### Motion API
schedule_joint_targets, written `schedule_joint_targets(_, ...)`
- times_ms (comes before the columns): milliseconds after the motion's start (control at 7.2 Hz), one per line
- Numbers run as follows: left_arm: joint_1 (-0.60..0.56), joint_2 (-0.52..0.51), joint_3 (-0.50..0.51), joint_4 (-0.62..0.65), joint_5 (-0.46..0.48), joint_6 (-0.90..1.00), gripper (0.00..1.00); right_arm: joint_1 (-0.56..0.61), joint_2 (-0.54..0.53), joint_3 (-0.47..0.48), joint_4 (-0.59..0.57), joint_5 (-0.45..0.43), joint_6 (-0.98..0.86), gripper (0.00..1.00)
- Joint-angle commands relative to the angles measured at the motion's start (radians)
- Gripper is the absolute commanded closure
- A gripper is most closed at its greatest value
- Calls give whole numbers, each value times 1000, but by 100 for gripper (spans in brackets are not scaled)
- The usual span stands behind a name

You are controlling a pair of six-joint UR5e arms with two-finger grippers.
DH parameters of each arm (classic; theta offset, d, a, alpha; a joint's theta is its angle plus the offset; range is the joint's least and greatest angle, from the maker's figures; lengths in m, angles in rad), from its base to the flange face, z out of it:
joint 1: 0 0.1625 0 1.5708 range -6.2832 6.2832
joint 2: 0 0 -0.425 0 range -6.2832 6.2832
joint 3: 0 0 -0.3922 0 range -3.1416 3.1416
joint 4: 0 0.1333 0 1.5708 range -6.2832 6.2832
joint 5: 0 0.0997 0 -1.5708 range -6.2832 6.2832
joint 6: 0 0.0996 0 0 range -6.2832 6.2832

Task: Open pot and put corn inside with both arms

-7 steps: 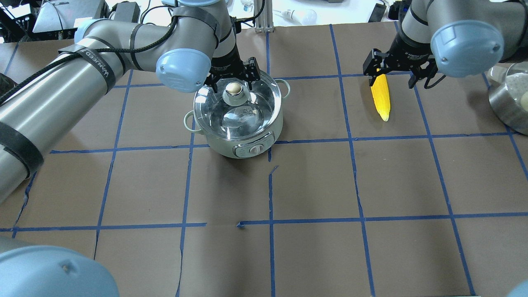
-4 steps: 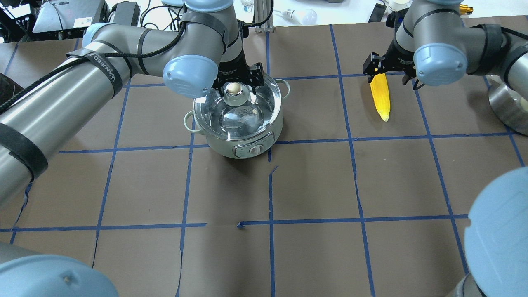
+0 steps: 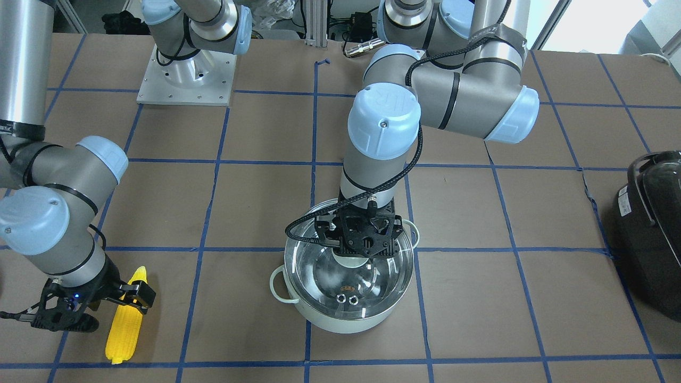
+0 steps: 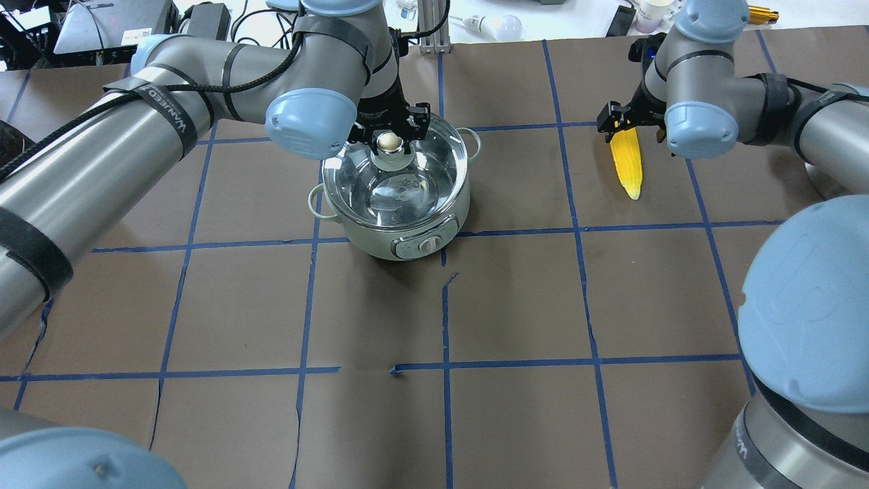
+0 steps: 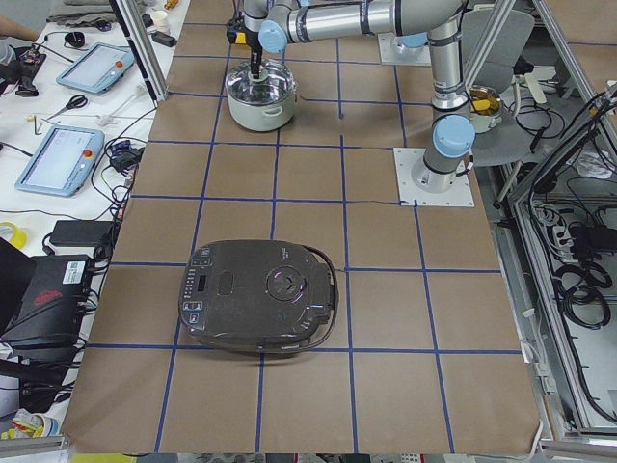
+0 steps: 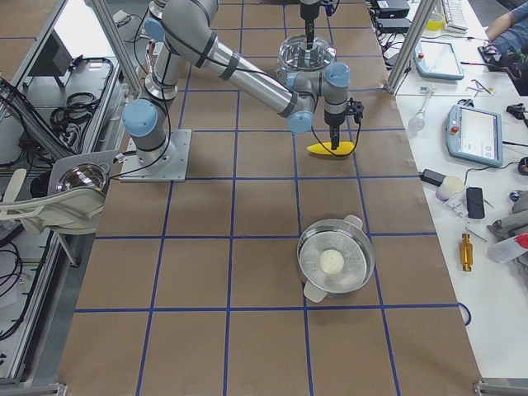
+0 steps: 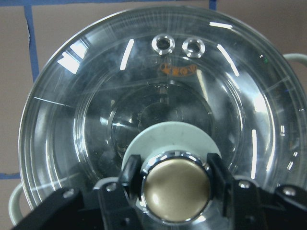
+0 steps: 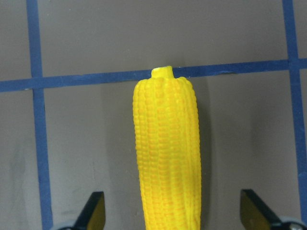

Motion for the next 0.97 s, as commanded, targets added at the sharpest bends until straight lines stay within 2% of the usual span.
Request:
schedule_joint_targets(0,14,46,32,-23,0,17,100,-2,38,-1,-8,4,-9,0)
schedule_joint_targets(278,140,88,29,-58,-22,49,100,-2,65,-9,-8,4,-9,1)
schedule_joint_targets(417,195,103,26,-69,-39,119,100,-2,66,-12,-10,4,-10,36)
schedule_joint_targets(556,261,109,20,-78,-61,139,100,-5,64,-9,-8,1,-19,92)
schedule_joint_targets(694,348,111,15,-78,-60,184,100,-5,56,-12,-2,-4,-145,100)
schedule_joint_targets(833,461,102,2,-81,-79,316,100,-12,53,-16,-2,-14,-203,100)
